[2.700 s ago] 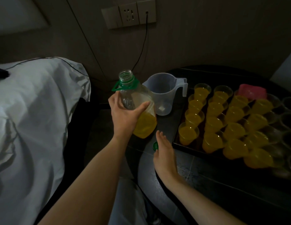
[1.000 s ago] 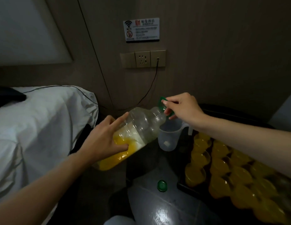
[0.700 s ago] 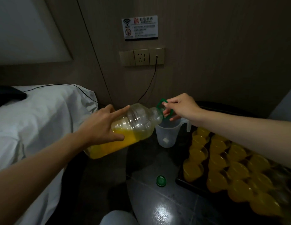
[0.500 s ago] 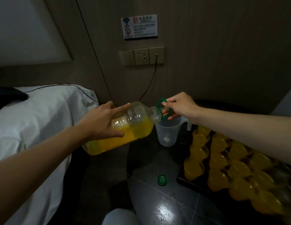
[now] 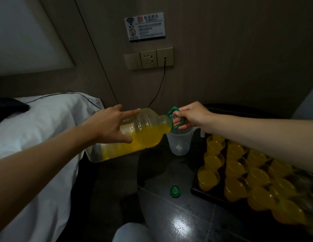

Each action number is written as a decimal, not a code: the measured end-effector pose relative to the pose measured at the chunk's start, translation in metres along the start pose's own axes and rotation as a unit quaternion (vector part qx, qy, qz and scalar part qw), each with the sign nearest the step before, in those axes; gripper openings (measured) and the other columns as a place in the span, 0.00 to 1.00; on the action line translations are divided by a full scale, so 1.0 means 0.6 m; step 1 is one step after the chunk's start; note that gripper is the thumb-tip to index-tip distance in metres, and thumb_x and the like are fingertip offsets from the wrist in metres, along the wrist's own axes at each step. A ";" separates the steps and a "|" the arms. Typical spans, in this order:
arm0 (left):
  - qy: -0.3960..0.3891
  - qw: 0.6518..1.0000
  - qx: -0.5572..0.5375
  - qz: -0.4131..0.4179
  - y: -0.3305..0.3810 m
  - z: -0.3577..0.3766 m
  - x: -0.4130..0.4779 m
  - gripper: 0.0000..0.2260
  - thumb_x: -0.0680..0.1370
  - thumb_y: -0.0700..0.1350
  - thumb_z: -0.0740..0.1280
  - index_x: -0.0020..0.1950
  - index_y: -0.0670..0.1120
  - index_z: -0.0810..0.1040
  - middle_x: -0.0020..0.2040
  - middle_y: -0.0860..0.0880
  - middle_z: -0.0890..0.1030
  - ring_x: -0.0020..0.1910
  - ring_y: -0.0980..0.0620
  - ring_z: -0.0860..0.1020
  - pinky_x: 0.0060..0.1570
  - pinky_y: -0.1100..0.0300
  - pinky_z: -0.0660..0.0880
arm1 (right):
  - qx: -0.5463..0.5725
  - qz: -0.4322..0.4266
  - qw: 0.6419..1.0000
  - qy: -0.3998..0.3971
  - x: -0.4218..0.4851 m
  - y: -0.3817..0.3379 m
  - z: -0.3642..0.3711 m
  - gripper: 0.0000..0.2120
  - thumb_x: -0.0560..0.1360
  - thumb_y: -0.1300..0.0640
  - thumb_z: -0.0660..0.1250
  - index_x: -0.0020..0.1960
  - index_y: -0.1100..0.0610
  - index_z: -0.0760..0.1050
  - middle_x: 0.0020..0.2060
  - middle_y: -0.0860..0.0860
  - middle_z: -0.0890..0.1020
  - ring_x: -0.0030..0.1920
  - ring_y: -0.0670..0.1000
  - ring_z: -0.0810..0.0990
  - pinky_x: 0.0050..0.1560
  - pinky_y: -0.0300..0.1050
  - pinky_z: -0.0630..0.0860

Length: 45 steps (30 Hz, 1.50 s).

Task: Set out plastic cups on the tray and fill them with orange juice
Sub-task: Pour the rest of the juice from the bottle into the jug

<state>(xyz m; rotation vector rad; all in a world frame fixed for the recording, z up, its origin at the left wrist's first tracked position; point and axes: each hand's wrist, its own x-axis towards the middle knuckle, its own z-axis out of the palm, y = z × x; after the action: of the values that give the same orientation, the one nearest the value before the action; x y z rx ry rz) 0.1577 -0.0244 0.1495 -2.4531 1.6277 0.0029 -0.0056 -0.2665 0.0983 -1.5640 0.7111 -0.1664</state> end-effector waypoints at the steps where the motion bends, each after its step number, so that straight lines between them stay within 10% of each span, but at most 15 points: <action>1: 0.000 1.000 -0.002 0.001 0.001 -0.002 0.001 0.46 0.67 0.73 0.62 0.81 0.64 0.47 0.52 0.49 0.67 0.47 0.51 0.72 0.44 0.59 0.73 | -0.003 0.000 1.000 0.002 0.001 0.001 0.001 0.11 0.82 0.61 0.66 0.62 0.63 0.80 0.49 0.60 0.87 0.47 0.53 0.88 0.39 0.44 0.85; 45: 0.003 0.999 -0.028 0.019 0.003 -0.008 0.000 0.50 0.61 0.76 0.52 0.82 0.61 0.51 0.52 0.49 0.70 0.48 0.51 0.73 0.44 0.59 0.72 | -0.006 -0.002 1.000 0.022 0.009 0.017 0.005 0.10 0.81 0.58 0.68 0.61 0.60 0.81 0.46 0.58 0.87 0.47 0.53 0.88 0.43 0.47 0.85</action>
<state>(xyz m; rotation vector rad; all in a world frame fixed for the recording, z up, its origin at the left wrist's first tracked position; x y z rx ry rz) 0.1558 -0.0259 0.1537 -2.4647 1.6999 0.0463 -0.0035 -0.2662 0.0868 -1.5767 0.7445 -0.2020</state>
